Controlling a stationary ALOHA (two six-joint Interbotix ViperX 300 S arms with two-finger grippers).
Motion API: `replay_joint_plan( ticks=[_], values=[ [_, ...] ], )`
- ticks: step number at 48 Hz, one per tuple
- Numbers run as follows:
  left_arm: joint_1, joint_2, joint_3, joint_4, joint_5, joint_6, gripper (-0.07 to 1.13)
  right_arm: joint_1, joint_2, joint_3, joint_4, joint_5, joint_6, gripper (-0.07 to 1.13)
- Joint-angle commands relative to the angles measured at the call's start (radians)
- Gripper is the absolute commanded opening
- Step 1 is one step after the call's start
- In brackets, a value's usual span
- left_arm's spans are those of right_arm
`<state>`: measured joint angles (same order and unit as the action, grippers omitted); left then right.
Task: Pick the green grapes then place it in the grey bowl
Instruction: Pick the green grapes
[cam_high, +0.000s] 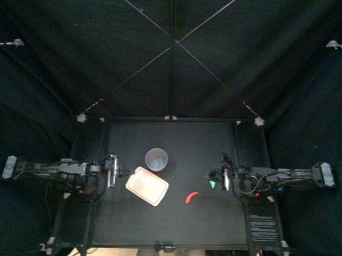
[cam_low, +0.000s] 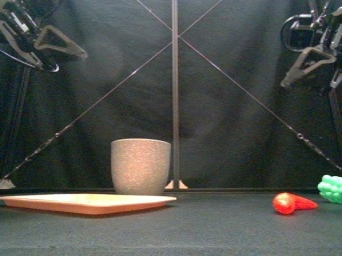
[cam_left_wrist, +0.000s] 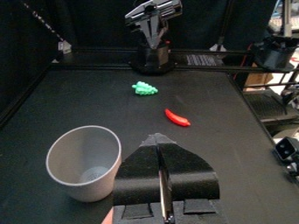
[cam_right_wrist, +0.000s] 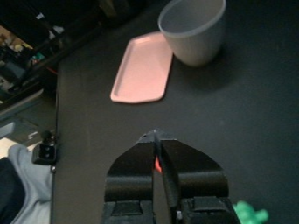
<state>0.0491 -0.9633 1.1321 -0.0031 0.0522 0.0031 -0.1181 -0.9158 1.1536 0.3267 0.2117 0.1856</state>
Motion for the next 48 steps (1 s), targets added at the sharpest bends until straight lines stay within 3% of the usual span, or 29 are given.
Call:
replay_joint_plan(
  ticks=[1,10,16,32,48],
  values=[
    [0.012,0.006,-0.014,0.000,0.008,0.000,0.09,-0.051,0.011,-0.012,0.046,0.150,0.066,0.34],
    [0.015,0.006,0.006,-0.003,0.008,-0.005,0.09,-0.141,0.011,0.034,0.043,0.321,0.262,0.77],
    [0.021,0.006,0.012,-0.009,0.006,-0.005,0.09,-0.172,0.011,0.072,-0.014,0.334,0.367,0.97],
    [0.034,0.006,0.012,-0.012,0.005,-0.005,0.09,-0.204,0.080,0.153,-0.150,0.199,0.588,0.98],
    [0.035,0.006,0.012,-0.012,0.003,-0.005,0.09,-0.167,0.239,0.179,-0.175,0.000,0.635,0.98]
  ],
)
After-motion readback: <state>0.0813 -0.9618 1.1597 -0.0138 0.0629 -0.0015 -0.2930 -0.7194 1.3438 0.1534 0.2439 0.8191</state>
